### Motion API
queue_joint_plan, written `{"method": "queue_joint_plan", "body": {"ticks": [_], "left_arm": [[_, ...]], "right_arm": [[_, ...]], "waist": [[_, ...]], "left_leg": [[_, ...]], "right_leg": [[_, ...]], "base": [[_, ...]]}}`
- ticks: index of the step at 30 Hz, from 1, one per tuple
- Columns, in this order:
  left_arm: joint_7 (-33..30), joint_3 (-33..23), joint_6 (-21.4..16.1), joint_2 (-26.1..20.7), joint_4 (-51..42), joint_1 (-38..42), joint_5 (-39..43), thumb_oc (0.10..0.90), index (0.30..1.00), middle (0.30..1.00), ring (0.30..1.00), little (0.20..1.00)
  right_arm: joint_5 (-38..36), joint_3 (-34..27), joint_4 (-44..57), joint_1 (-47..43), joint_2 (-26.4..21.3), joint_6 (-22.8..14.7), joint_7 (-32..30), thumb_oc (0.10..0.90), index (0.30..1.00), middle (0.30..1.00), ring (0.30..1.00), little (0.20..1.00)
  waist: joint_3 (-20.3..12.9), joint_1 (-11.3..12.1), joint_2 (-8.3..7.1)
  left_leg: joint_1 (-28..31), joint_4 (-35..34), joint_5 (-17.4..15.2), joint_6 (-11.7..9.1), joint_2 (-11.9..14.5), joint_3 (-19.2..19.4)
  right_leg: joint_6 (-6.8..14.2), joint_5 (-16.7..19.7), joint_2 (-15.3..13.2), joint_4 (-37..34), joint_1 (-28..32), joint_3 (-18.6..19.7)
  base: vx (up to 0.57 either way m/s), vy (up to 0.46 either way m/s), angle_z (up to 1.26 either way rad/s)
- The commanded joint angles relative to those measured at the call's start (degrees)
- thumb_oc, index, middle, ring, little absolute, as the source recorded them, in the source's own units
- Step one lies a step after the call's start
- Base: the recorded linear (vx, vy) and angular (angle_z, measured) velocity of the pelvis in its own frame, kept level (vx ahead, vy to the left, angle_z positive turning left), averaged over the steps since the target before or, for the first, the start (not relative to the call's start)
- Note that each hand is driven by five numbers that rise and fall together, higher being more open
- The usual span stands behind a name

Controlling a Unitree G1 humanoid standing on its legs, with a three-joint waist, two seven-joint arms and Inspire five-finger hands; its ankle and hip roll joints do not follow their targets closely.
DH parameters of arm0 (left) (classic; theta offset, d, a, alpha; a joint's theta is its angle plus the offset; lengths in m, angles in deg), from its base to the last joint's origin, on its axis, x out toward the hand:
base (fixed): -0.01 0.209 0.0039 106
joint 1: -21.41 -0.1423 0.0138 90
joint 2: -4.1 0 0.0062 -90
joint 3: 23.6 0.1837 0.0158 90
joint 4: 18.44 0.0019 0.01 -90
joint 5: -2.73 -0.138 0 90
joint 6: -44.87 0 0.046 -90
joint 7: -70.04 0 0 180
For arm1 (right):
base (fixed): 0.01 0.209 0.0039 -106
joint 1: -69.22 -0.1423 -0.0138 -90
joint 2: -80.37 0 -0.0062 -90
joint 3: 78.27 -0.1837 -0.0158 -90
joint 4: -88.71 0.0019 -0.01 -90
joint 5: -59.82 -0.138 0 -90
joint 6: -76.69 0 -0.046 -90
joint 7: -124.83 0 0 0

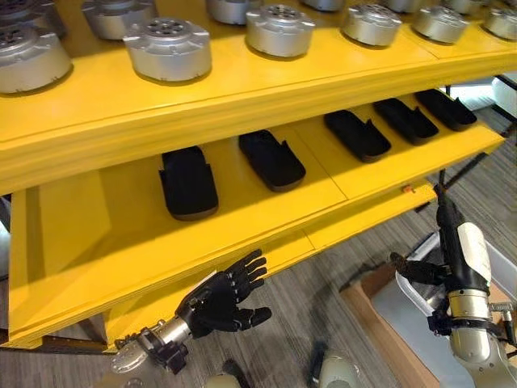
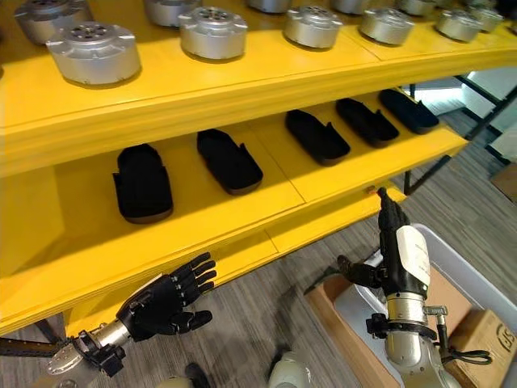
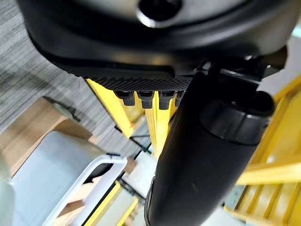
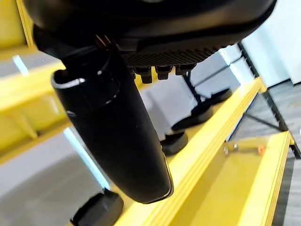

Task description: Move parts from the plastic box to the shelf.

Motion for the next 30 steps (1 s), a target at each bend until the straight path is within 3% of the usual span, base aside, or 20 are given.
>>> {"method": "queue_joint_plan", "body": {"ticks": [1,2,3,7,10,12,14,16,19,21,24,25,26,27,29,30], "left_arm": [[4.37,0.13,-7.91,1.54,-6.25,1.09,3.97,0.900,1.000,1.000,1.000,1.000],[3.79,0.60,-8.77,2.01,-6.49,1.61,4.39,0.900,1.000,1.000,1.000,1.000],[2.05,1.16,-9.30,2.43,-6.56,2.36,4.77,0.900,1.000,1.000,1.000,1.000],[-4.83,1.80,-10.53,4.71,-6.38,4.75,7.48,0.900,1.000,1.000,1.000,1.000],[-6.27,1.89,-11.83,6.45,-5.51,5.85,7.57,0.900,1.000,1.000,1.000,1.000],[-8.83,2.16,-13.06,8.06,-4.80,7.52,6.81,0.900,1.000,1.000,1.000,1.000],[-10.65,2.25,-13.86,9.37,-4.60,8.61,5.63,0.900,1.000,1.000,1.000,1.000],[-11.81,1.55,-13.12,9.69,-4.48,9.05,5.57,0.900,1.000,1.000,1.000,1.000],[-13.98,0.55,-12.40,9.14,-4.06,8.78,3.44,0.900,1.000,1.000,1.000,1.000],[-13.15,0.30,-11.43,8.98,-4.18,8.00,3.00,0.900,1.000,1.000,1.000,1.000],[-12.34,0.25,-11.34,9.13,-4.44,6.99,3.07,0.900,1.000,1.000,1.000,1.000],[-12.46,0.02,-11.85,9.19,-4.61,5.99,2.99,0.900,1.000,1.000,1.000,1.000],[-12.65,-0.09,-11.94,9.25,-4.79,5.62,3.03,0.900,1.000,1.000,1.000,1.000],[-12.46,-0.73,-12.15,9.71,-4.86,4.35,3.71,0.900,1.000,1.000,1.000,1.000],[-11.98,-1.42,-12.70,10.17,-4.62,3.25,3.41,0.900,1.000,1.000,1.000,1.000],[-11.58,-1.92,-12.79,10.15,-4.45,2.86,3.43,0.900,1.000,1.000,1.000,1.000]], "right_arm": [[0.83,-2.16,1.93,-8.00,-3.13,-1.61,-4.90,0.900,1.000,1.000,1.000,1.000],[0.83,-1.27,1.72,-9.84,-3.68,0.11,-4.62,0.900,1.000,1.000,1.000,1.000],[1.35,-0.44,1.61,-11.24,-4.04,0.61,-4.79,0.900,1.000,1.000,1.000,1.000],[8.90,1.03,2.77,-14.55,-4.37,-1.59,-8.79,0.900,1.000,1.000,1.000,1.000],[9.75,2.10,3.43,-16.31,-4.13,-2.96,-8.18,0.900,1.000,1.000,1.000,1.000],[8.98,3.60,3.24,-17.99,-3.71,-4.76,-6.71,0.900,1.000,1.000,1.000,1.000],[8.74,5.33,2.59,-19.05,-2.74,-6.72,-4.86,0.900,1.000,1.000,1.000,1.000],[8.52,6.71,1.64,-19.76,-2.17,-8.46,-2.83,0.900,1.000,1.000,1.000,1.000],[7.75,7.68,1.46,-19.19,-2.01,-8.67,-1.72,0.900,1.000,1.000,1.000,1.000],[7.07,7.35,2.07,-17.31,-1.48,-7.38,-0.99,0.900,1.000,1.000,1.000,1.000],[5.72,7.31,1.91,-16.01,-0.88,-7.47,-0.22,0.900,1.000,1.000,1.000,1.000],[4.84,7.28,1.71,-14.72,-0.40,-8.88,0.75,0.900,1.000,1.000,1.000,1.000],[4.40,7.30,1.77,-14.39,-0.29,-9.36,1.40,0.900,1.000,1.000,1.000,1.000],[-0.03,7.43,2.08,-12.77,0.14,-10.58,3.99,0.900,1.000,1.000,1.000,1.000],[-2.32,7.01,2.70,-11.21,0.43,-11.68,5.25,0.900,1.000,1.000,1.000,1.000],[-3.10,6.81,2.79,-10.67,0.46,-12.56,5.90,0.900,1.000,1.000,1.000,1.000]], "waist": [[-2.89,1.89,1.60],[-3.25,2.54,1.08],[-3.33,2.63,0.89],[-3.74,2.09,1.12],[-4.26,1.32,1.07],[-4.41,1.32,1.46],[-4.46,1.87,1.78],[-4.39,2.32,2.17],[-4.52,2.37,2.53],[-4.83,1.93,2.60],[-4.93,1.93,2.56],[-4.78,2.13,2.51],[-4.79,2.29,2.55],[-4.57,2.53,2.59],[-4.28,2.48,2.66],[-4.31,2.31,2.61]], "left_leg": [[3.49,-3.16,-0.59,-2.06,2.00,-6.67],[3.47,-2.02,0.09,-3.51,3.51,-4.72],[3.17,-1.21,0.57,-4.35,4.70,-4.36],[3.47,-0.48,2.35,-6.72,9.20,-3.81],[3.78,1.72,3.15,-8.49,12.47,-3.04],[3.02,4.33,4.95,-10.23,13.60,-4.48],[1.01,7.17,4.49,-10.52,12.04,-8.03],[-0.29,8.21,0.75,-9.05,7.94,-10.66],[-0.48,7.32,-0.63,-8.25,5.27,-11.02],[-0.12,2.95,0.61,-8.12,4.23,-10.22],[-0.22,-0.68,2.36,-8.42,4.13,-10.50],[-1.03,-3.40,5.66,-8.48,5.00,-10.57],[-1.26,-4.35,6.77,-8.77,5.44,-11.04],[-1.86,-6.68,10.26,-9.80,7.47,-12.10],[-2.37,-7.56,12.08,-10.22,8.95,-12.22],[-1.82,-7.67,10.69,-10.64,8.90,-12.64]], "right_leg": [[-1.18,-4.90,2.61,-5.21,3.20,-3.28],[-1.61,-5.18,3.52,-11.55,6.32,-6.28],[-1.94,-4.85,4.02,-13.87,7.76,-6.70],[-3.11,-4.51,5.58,-16.18,8.67,-6.36],[-4.44,-4.87,6.79,-16.95,8.39,-6.09],[-5.54,-5.09,8.03,-17.65,8.09,-5.69],[-6.27,-5.17,9.06,-18.53,8.19,-4.56],[-6.28,-4.97,9.29,-18.72,8.11,-3.55],[-6.25,-4.72,9.77,-19.56,8.77,-3.21],[-6.06,-4.65,10.35,-20.31,9.55,-3.27],[-5.91,-5.00,10.60,-20.35,10.02,-3.08],[-6.27,-4.78,10.86,-20.31,10.05,-3.41],[-6.30,-5.01,11.00,-20.21,10.12,-3.27],[-6.39,-6.16,11.42,-19.39,10.47,-2.89],[-6.49,-7.50,11.57,-17.76,10.34,-2.72],[-6.12,-9.26,11.24,-16.11,10.48,-2.59]], "base": [[-0.02,-0.453,-0.74],[0.01,-0.506,-0.97],[0.04,-0.534,-1.17],[0.05,-0.422,-0.86],[0.06,-0.354,-0.71],[0.09,-0.316,-0.38],[0.12,-0.272,-0.68],[0.14,-0.171,-0.92],[0.20,-0.083,-0.60],[0.23,0.010,-0.22],[0.17,0.069,0.08],[0.18,0.103,0.03],[0.30,0.184,-0.11],[0.27,0.154,-0.21],[0.33,0.238,-0.77],[0.30,0.245,-0.86]]}}
